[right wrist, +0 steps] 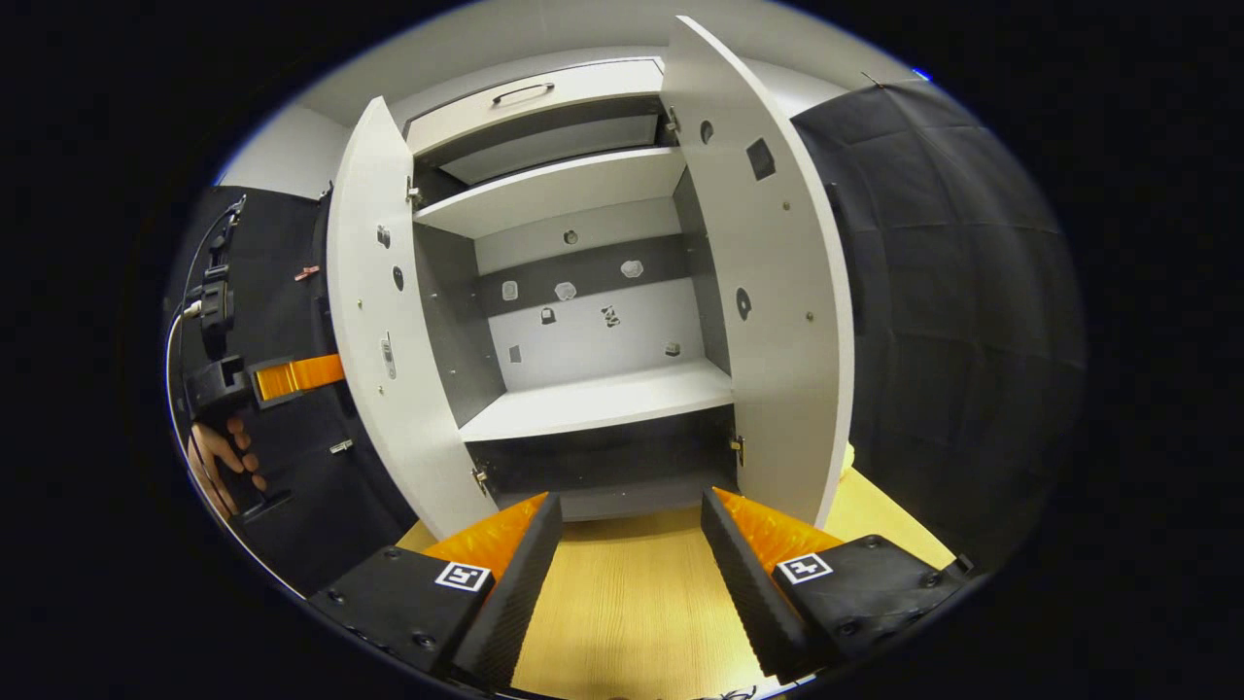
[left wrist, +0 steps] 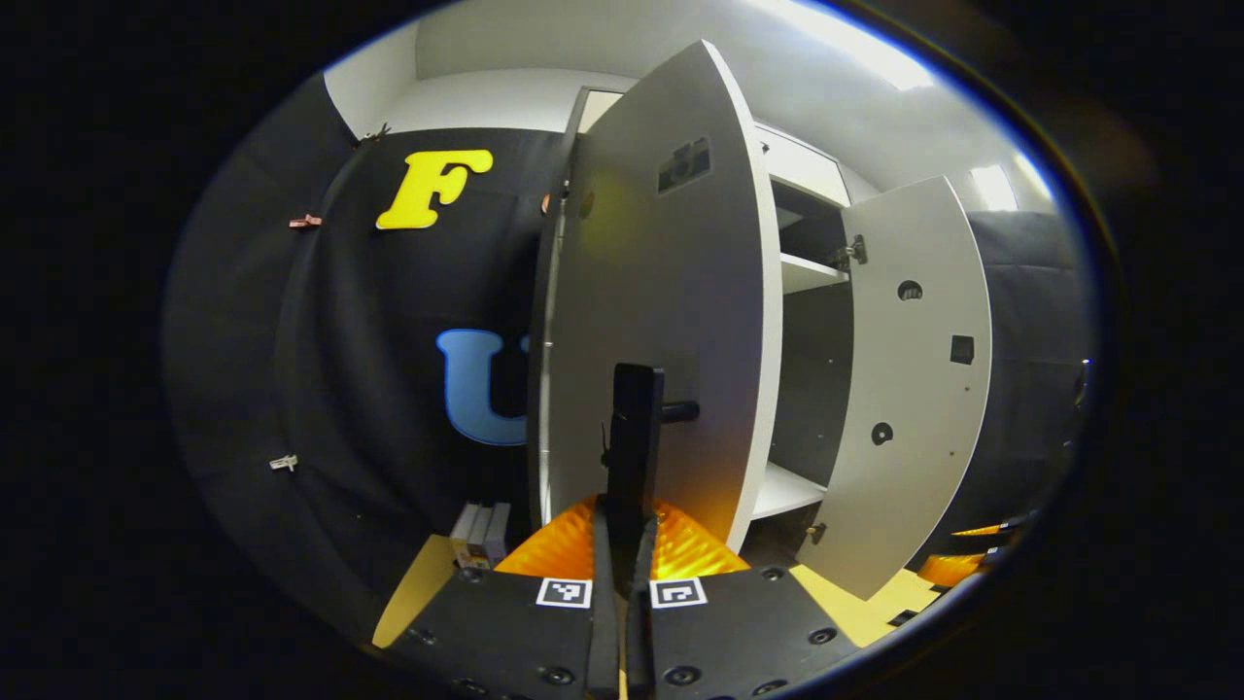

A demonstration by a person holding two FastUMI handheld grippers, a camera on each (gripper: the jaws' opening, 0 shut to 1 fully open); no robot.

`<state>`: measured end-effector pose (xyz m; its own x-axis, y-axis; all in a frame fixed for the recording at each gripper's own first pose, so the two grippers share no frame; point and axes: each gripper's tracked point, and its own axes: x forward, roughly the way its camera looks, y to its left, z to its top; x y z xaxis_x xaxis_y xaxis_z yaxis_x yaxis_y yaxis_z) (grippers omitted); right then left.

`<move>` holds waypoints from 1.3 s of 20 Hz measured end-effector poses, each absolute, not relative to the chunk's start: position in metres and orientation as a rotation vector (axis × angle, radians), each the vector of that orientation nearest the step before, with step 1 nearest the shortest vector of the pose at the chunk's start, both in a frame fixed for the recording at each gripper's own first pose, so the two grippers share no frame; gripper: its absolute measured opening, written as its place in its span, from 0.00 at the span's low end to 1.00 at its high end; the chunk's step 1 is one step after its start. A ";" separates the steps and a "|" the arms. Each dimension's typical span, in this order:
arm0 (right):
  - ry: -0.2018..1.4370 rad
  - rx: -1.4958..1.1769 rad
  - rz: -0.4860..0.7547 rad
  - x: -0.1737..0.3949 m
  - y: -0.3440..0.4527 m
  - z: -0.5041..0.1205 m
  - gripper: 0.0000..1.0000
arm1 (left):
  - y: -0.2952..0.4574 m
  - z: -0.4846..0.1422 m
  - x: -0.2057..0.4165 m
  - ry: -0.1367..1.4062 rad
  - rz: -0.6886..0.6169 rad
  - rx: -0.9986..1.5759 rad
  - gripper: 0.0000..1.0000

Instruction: Open the right door of the double-door shoe cabinet with the right hand, and open the left door with the left hand.

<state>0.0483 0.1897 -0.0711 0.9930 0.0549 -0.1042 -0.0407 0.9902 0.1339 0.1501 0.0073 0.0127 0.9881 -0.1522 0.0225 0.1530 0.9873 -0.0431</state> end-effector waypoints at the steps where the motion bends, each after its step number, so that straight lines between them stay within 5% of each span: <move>1: 0.103 0.127 0.053 0.049 0.193 -0.071 0.91 | 0.020 0.012 0.150 -0.017 -0.119 -0.040 0.09; 4: 0.110 0.120 0.076 0.049 0.207 -0.074 0.92 | 0.072 0.011 0.154 -0.025 -0.022 -0.003 0.02; 6: 0.111 0.117 0.088 0.048 0.214 -0.074 0.91 | 0.058 0.010 0.148 -0.013 -0.108 -0.079 0.05; 26: 0.012 0.060 0.039 0.069 0.177 -0.023 0.91 | 0.025 0.019 0.096 -0.009 -0.027 -0.054 0.06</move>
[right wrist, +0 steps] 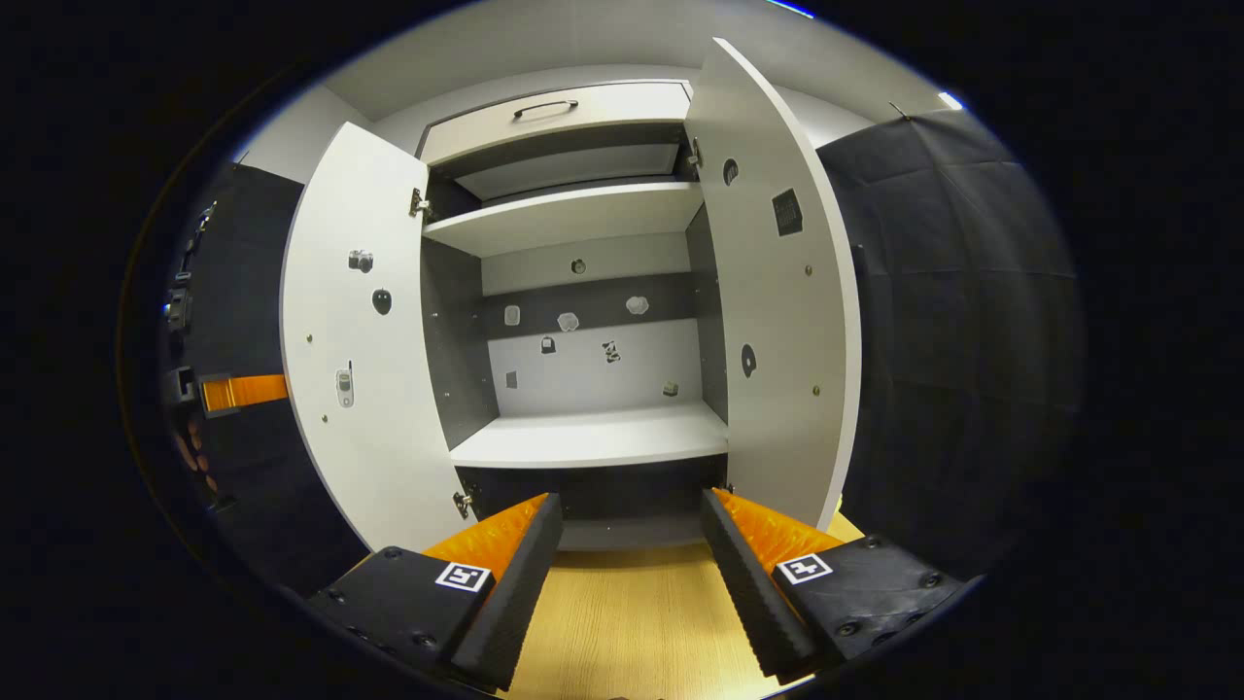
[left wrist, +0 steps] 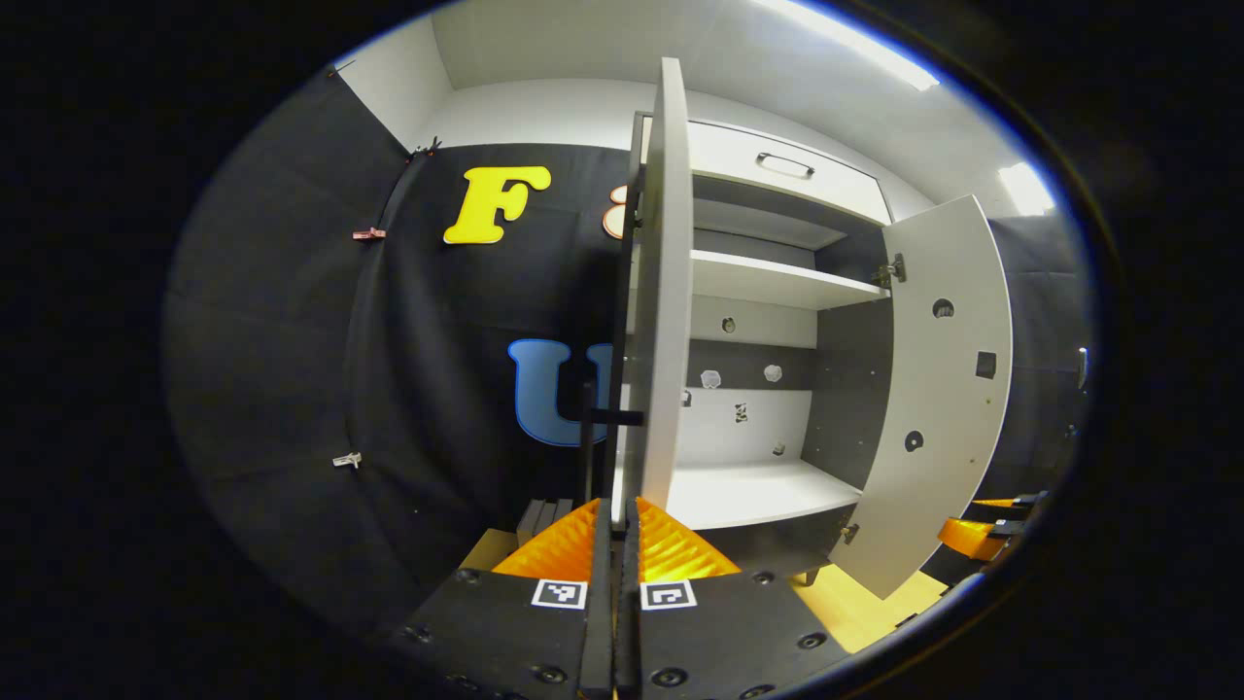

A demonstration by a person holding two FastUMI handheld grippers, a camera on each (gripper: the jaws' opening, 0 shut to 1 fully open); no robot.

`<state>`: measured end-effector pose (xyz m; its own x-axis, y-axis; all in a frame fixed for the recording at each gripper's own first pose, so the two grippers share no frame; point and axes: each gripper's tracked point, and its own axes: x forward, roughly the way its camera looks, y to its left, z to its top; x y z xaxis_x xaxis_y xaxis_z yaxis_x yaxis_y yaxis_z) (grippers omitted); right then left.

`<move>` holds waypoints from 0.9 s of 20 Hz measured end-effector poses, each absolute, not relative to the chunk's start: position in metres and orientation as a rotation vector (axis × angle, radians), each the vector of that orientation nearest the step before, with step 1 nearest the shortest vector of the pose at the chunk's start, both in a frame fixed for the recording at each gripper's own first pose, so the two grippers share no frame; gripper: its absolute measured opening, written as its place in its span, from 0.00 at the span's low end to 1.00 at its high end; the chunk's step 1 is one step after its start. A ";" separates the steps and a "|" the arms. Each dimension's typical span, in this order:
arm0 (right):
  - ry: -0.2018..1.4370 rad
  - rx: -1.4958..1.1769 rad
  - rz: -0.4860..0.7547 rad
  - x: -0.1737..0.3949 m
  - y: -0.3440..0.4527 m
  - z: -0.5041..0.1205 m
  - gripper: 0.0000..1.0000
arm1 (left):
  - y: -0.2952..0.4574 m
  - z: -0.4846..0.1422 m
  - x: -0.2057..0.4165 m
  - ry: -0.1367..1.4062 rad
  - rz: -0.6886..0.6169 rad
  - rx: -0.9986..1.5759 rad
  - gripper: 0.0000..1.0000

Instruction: Open the right door of the double-door shoe cabinet with the right hand, and open the left door with the left hand.

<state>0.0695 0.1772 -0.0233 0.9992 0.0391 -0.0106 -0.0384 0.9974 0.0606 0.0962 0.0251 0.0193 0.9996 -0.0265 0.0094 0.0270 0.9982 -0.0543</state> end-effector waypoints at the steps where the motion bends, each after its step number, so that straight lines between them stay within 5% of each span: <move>1: 0.002 0.062 0.040 0.070 0.177 -0.018 0.91 | 0.017 0.019 0.090 -0.011 -0.021 -0.053 0.07; 3: -0.022 0.075 0.043 0.070 0.176 -0.007 0.91 | -0.002 0.021 0.082 -0.033 -0.026 -0.066 0.13; 7: -0.060 0.117 0.046 0.062 0.180 -0.002 0.91 | -0.046 -0.005 0.078 -0.015 -0.060 -0.013 0.60; 11: -0.021 0.092 0.041 0.054 0.182 -0.026 0.91 | -0.070 -0.027 0.074 0.005 -0.075 -0.019 0.95; 18: 0.011 0.083 0.020 0.049 0.180 -0.042 0.91 | -0.076 -0.056 0.075 0.064 -0.079 -0.043 0.99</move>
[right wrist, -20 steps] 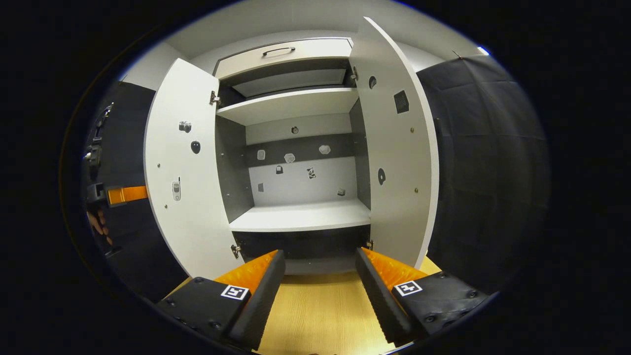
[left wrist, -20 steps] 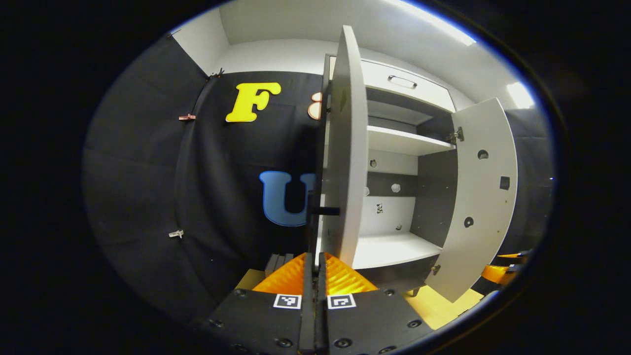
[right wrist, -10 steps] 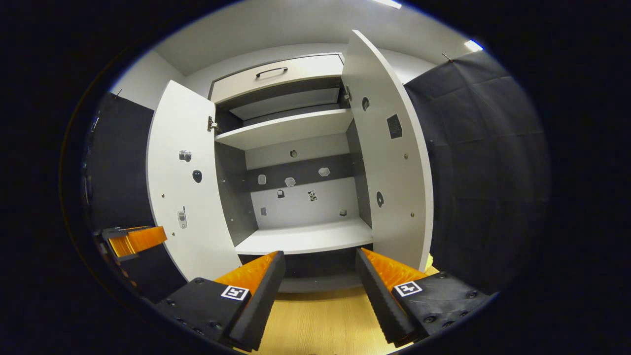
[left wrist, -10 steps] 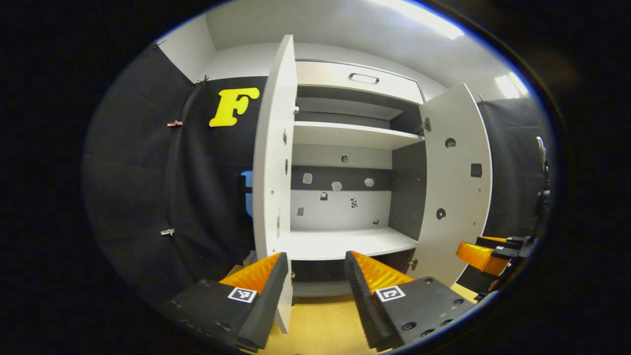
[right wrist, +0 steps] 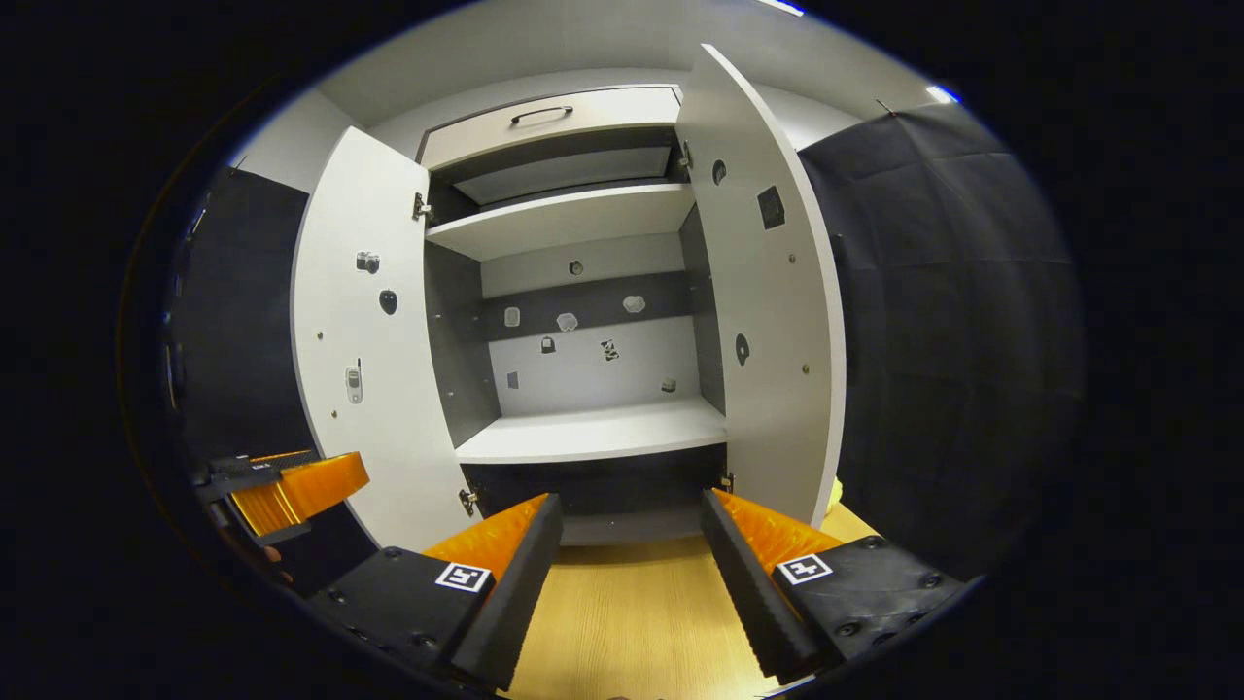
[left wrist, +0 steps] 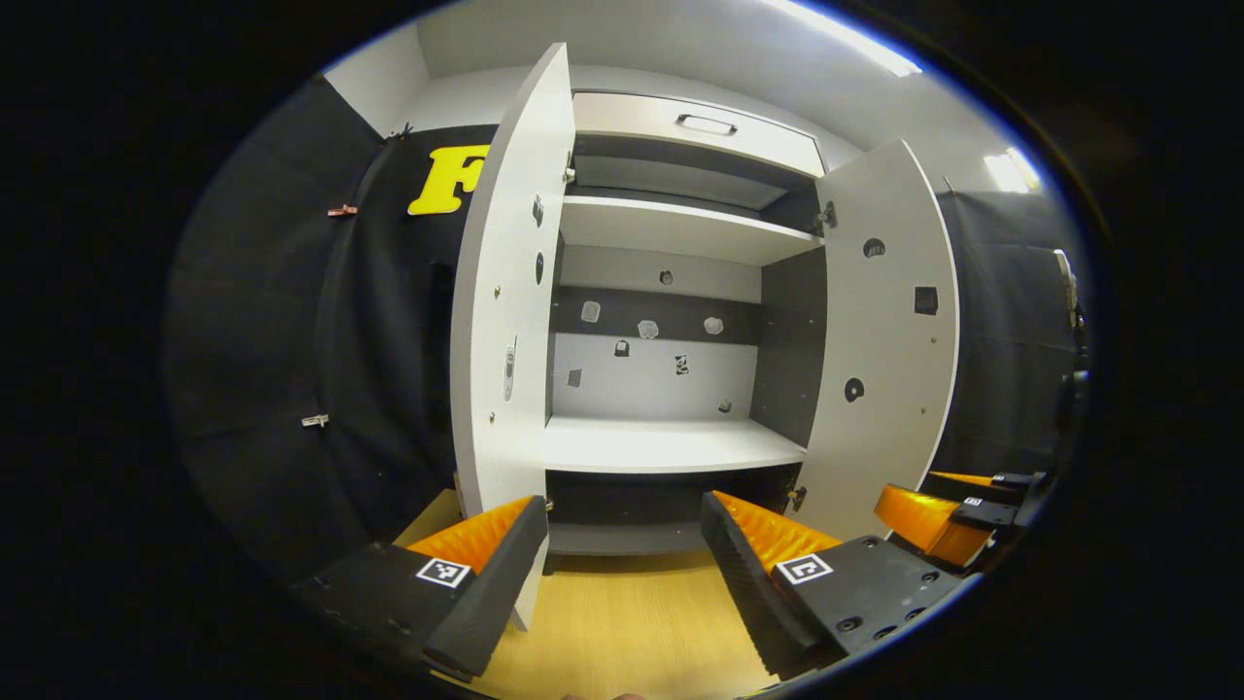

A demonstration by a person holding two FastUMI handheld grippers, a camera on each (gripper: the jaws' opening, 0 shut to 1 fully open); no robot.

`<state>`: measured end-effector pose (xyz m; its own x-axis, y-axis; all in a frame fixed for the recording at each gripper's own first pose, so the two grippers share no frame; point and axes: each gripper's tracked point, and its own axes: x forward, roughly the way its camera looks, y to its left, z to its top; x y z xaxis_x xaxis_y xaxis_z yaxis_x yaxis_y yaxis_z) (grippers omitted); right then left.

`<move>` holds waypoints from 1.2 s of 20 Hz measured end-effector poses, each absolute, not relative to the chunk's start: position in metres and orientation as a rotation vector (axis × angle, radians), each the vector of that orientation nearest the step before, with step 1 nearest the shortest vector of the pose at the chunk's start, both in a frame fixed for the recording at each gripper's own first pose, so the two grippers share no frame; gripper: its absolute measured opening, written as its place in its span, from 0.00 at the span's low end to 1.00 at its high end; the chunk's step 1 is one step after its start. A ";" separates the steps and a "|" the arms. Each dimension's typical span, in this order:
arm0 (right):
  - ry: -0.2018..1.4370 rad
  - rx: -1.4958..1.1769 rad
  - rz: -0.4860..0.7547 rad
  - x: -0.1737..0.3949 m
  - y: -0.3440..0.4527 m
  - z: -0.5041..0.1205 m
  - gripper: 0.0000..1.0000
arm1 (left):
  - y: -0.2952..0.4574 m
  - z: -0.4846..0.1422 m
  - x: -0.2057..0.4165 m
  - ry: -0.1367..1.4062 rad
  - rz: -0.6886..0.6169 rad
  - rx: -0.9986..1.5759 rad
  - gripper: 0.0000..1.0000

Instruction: Open the right door of the double-door shoe cabinet with the right hand, and open the left door with the left hand.

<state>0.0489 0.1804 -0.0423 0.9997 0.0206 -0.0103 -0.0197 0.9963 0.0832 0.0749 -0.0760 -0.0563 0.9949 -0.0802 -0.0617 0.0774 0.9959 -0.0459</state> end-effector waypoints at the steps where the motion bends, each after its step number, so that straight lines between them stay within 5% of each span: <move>1: 0.007 0.083 0.017 0.049 0.180 -0.041 0.91 | -0.076 -0.058 0.075 0.066 -0.080 -0.042 0.98; 24: -0.041 0.071 -0.024 0.061 0.172 -0.036 0.91 | -0.073 -0.081 0.074 0.057 -0.128 0.025 0.95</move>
